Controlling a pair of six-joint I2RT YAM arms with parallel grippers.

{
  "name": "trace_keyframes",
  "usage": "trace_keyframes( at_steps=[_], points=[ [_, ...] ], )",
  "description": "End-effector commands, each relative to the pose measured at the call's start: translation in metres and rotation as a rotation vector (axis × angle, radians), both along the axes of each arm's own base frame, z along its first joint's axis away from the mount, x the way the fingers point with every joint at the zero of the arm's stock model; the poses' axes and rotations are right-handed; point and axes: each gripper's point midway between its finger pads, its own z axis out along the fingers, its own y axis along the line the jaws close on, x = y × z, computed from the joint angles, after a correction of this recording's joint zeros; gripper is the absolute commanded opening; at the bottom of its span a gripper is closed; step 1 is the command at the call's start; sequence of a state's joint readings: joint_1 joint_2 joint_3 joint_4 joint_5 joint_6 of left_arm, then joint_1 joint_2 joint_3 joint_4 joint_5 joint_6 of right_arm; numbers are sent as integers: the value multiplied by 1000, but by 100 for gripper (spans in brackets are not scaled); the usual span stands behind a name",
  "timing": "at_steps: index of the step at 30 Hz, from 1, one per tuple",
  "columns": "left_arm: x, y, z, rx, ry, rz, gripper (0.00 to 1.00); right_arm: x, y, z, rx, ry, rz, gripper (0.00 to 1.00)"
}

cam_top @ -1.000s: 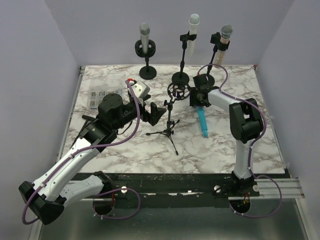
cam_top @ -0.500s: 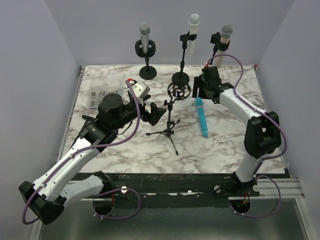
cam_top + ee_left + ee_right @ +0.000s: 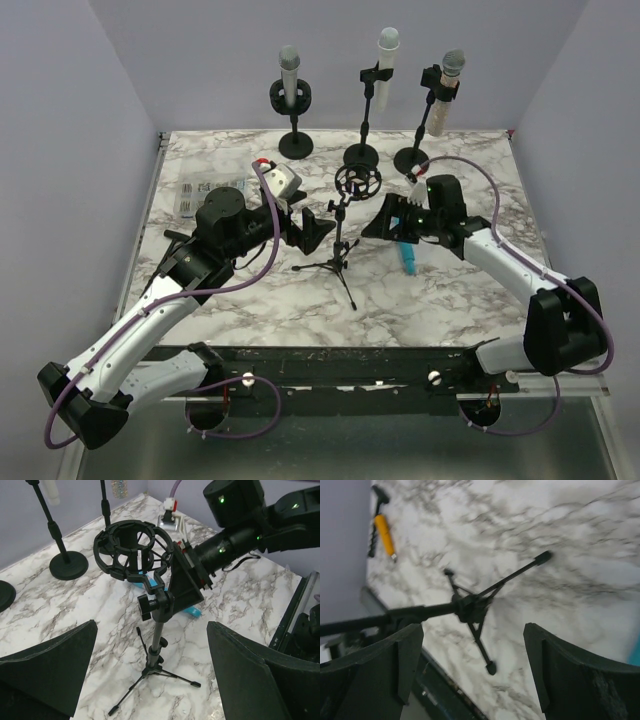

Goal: Remove the microphone from the stand

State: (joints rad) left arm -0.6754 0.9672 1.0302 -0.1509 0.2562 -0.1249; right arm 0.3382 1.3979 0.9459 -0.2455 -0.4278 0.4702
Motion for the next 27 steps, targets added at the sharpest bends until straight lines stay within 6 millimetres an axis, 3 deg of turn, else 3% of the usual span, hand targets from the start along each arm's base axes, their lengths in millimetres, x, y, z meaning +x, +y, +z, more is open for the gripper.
trace_keyframes(
  at_steps=[1, 5, 9, 17, 27],
  points=[
    [-14, -8, 9, -52, -22, -81, 95, -45, 52, 38, 414, 40, 300, 89],
    [-14, -9, 8, -48, -20, -86, 95, -53, 61, 48, 584, 89, 319, 89],
    [-14, -11, 7, -47, -15, -94, 95, -58, 66, 45, 649, 145, 342, 86],
    [-17, -12, 8, -53, -14, -111, 95, -51, 71, 28, 676, 220, 337, 55],
    [-14, -15, 4, -41, 1, -113, 95, -52, 79, 10, 691, 277, 344, 52]
  ],
)
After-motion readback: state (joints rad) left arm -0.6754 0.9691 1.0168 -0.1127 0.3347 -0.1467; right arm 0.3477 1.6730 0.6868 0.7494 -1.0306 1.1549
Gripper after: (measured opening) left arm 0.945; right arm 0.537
